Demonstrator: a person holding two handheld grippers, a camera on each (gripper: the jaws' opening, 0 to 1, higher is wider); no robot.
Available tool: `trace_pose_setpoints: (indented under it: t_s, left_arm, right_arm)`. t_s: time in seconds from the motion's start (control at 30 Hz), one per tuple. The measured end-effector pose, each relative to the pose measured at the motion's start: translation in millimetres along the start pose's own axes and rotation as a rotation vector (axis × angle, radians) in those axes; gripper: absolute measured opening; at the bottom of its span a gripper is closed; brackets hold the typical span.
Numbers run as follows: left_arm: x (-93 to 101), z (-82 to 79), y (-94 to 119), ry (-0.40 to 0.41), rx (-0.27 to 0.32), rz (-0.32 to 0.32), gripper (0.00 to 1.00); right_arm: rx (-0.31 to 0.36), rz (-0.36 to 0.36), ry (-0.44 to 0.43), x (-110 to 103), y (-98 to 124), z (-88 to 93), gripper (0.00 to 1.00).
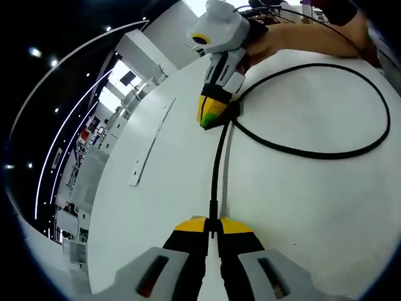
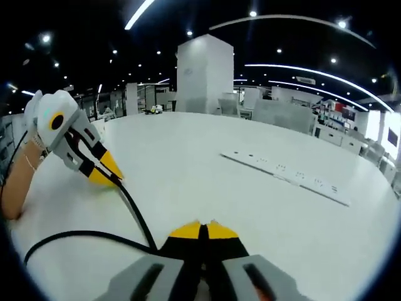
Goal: Find the charging cable on the desk, coil it up and secure with Velcro.
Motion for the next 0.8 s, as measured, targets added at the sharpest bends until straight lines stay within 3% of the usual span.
trace_pose_setpoints:
  t_s: [0.13, 0.17, 0.2, 0.23, 0.27, 0.33, 0.4, 0.47, 0.57, 0.63, 0.7, 0.8]
  left_arm:
    - [0.0, 0.8, 0.5, 0.000, 0.006, 0.001, 0.07]
    - [0.1, 0.9, 0.6, 0.001, 0.007, 0.000, 0.07]
    - [0.0, 1.2, 0.7, 0.000, 0.008, -0.001, 0.07]
    - [-0.1, 1.3, 0.8, 0.002, 0.009, -0.002, 0.07]
    - [-0.1, 1.3, 0.8, 0.004, 0.009, -0.002, 0.07]
    - [-0.2, 1.7, 1.1, 0.009, 0.010, -0.004, 0.07]
    - [-0.3, 1.9, 1.3, 0.009, 0.009, -0.003, 0.07]
    - [-0.4, 1.9, 1.4, 0.008, 0.008, -0.002, 0.07]
    - [-0.3, 2.0, 1.6, 0.007, 0.009, -0.001, 0.07]
    - [-0.6, 2.1, 1.8, 0.008, 0.010, -0.002, 0.07]
    - [-0.9, 2.1, 2.1, 0.009, 0.009, -0.005, 0.07]
    - [-1.2, 2.0, 2.6, 0.008, 0.011, -0.005, 0.07]
  right_arm:
    - [-0.008, -0.004, 0.005, -0.9, -1.2, -1.4, 0.02]
    - [0.005, -0.033, -0.032, -2.3, -2.0, -1.8, 0.03]
    - [0.032, -0.151, -0.117, -9.1, -1.0, -3.1, 0.03]
    - [0.069, -0.183, -0.222, -8.2, 1.1, -6.1, 0.03]
    - [0.096, -0.119, -0.235, 1.0, 3.1, -7.9, 0.03]
    - [0.042, -0.093, -0.162, 8.2, 9.3, -4.1, 0.03]
    - [0.043, -0.108, -0.179, 7.5, 11.5, -3.8, 0.02]
    - [0.017, -0.157, -0.252, 3.1, 14.1, -1.8, 0.02]
    - [-0.078, -0.174, -0.184, -1.3, 14.0, 6.8, 0.02]
    - [-0.042, -0.167, -0.203, -3.3, 13.7, 1.8, 0.02]
    - [-0.050, -0.154, -0.121, -2.2, 11.9, 0.0, 0.02]
    - [-0.033, -0.124, -0.116, -3.7, 8.4, 0.2, 0.02]
Point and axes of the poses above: the point that each gripper's makers call its tool centre point, and the gripper's own axes: y roughly backward along the fingers, x roughly to its right, z roughly out of its underside, the point moved 7 cm from there along y, roughly backward along the fingers, and after that the axes turned 7 degrees about x, right-handed, at the moved point
